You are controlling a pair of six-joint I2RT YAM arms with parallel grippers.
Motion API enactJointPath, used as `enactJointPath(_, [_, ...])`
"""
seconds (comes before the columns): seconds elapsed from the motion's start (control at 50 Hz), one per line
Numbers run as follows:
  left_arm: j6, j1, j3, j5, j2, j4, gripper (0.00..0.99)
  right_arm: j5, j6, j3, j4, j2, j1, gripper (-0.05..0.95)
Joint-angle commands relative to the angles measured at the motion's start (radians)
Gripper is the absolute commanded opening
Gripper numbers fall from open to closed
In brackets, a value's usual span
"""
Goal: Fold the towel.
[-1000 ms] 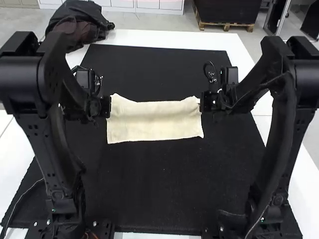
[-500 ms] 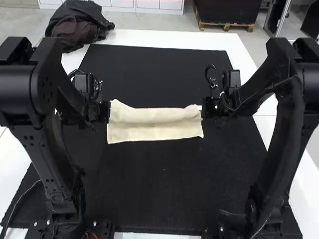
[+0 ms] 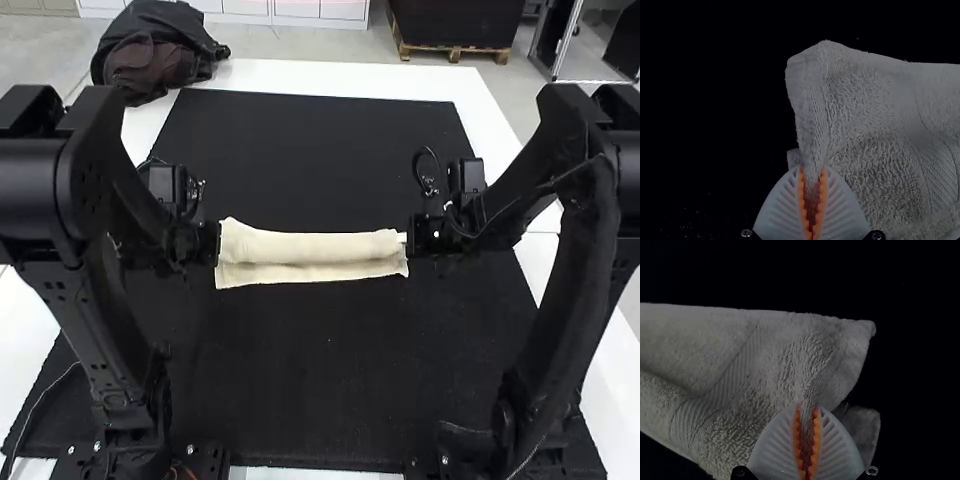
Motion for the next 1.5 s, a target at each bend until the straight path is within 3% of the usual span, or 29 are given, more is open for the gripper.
enactJointPath(0.0, [0.013, 0.001, -0.02, -0.024, -0.019, 0.025, 0.028, 0.013, -0.009, -0.009, 0.007, -0.028, -0.029, -0.02])
enactJointPath(0.14, [0.013, 0.001, -0.047, -0.024, -0.019, 0.053, 0.03, 0.029, -0.015, -0.026, 0.033, -0.022, -0.029, -0.02])
enactJointPath(0.26, [0.016, 0.001, -0.069, -0.023, -0.019, 0.058, 0.07, 0.075, -0.037, -0.032, 0.041, -0.022, -0.029, 0.21])
enactJointPath(0.4, [0.036, 0.001, -0.086, -0.029, -0.019, 0.058, 0.485, 0.117, -0.041, -0.036, 0.046, -0.02, -0.03, 0.51])
enactJointPath(0.46, [0.036, 0.004, -0.089, -0.029, -0.019, 0.058, 0.713, 0.121, -0.04, -0.039, 0.056, -0.024, -0.036, 0.73])
enactJointPath(0.54, [0.034, 0.006, -0.089, -0.032, -0.019, 0.062, 0.966, 0.12, -0.037, -0.037, 0.058, -0.027, -0.047, 0.89])
enactJointPath(0.84, [0.0, 0.038, -0.087, -0.035, -0.042, 0.131, 0.97, 0.12, 0.005, -0.011, 0.052, -0.059, -0.058, 0.91])
enactJointPath(0.94, [-0.043, 0.047, -0.082, -0.017, -0.065, 0.145, 0.97, 0.066, 0.026, 0.009, 0.0, -0.082, -0.059, 0.91])
enactJointPath(1.06, [-0.052, 0.043, -0.079, -0.014, -0.088, 0.15, 0.97, -0.01, 0.043, 0.044, -0.094, -0.086, -0.058, 0.9])
enactJointPath(1.18, [-0.052, 0.041, -0.075, -0.006, -0.102, 0.145, 0.97, -0.033, 0.046, 0.072, -0.172, -0.083, -0.058, 0.9])
enactJointPath(1.48, [-0.052, 0.047, -0.046, -0.006, -0.11, 0.097, 0.969, -0.033, 0.042, 0.084, -0.204, -0.002, -0.052, 0.9])
